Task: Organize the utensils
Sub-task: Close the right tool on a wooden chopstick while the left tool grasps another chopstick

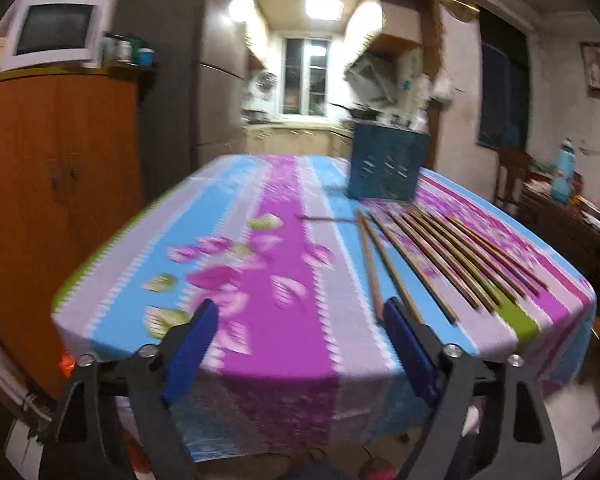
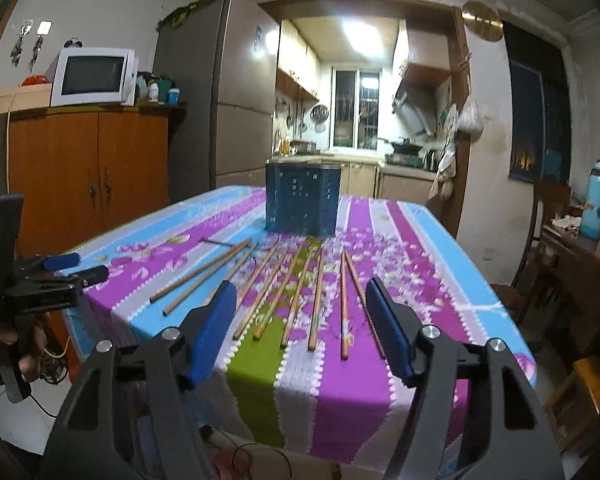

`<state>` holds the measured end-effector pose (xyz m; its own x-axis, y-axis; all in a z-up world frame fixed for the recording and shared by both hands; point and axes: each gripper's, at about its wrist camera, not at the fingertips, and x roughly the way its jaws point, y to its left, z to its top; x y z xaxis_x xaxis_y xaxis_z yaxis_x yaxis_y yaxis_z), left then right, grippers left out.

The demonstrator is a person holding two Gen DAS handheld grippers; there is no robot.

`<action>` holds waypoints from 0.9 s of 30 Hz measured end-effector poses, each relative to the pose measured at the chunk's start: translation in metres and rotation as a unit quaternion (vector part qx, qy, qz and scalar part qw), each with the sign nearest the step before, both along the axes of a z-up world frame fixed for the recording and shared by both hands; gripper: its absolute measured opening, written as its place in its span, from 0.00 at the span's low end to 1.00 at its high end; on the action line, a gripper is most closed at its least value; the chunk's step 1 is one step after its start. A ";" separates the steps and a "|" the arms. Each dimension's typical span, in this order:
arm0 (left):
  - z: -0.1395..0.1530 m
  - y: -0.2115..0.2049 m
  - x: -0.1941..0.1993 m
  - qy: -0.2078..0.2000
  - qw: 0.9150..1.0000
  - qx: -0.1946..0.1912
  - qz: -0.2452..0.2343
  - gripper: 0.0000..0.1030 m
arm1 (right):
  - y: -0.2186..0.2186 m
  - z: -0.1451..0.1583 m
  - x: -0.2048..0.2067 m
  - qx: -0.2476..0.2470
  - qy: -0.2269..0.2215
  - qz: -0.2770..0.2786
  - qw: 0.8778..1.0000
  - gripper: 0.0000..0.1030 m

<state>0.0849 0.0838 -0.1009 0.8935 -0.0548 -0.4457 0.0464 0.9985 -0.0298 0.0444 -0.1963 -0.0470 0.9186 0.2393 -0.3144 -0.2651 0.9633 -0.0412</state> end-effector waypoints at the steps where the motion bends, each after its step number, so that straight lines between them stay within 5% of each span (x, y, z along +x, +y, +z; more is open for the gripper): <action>1: -0.005 -0.007 0.003 0.009 1.000 -0.001 -0.019 0.72 | 0.001 -0.003 0.003 -0.002 0.006 0.002 1.000 0.62; 6: -0.025 -0.033 0.023 0.031 0.997 -0.003 -0.077 0.48 | 0.003 -0.015 0.014 -0.003 0.020 0.004 1.000 0.62; 13: -0.035 -0.051 0.041 0.027 0.995 0.020 -0.090 0.35 | 0.001 -0.024 0.027 -0.004 0.036 0.007 0.999 0.62; 18: -0.035 -0.054 0.047 0.021 0.996 0.019 -0.087 0.21 | -0.003 -0.028 0.036 -0.003 0.044 0.019 0.999 0.41; 20: -0.036 -0.053 0.047 0.017 0.996 0.019 -0.085 0.20 | -0.011 -0.032 0.038 -0.002 0.047 0.014 0.999 0.33; 27: -0.036 -0.055 0.045 0.009 0.997 0.021 -0.078 0.21 | -0.050 -0.055 0.056 -0.001 0.072 -0.028 0.997 0.30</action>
<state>0.1303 0.0286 -0.1373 0.8673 -0.1729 -0.4667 0.2008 0.9796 0.0103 0.1005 -0.2465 -0.1015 0.8762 0.1877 -0.4440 -0.2137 0.9769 -0.0086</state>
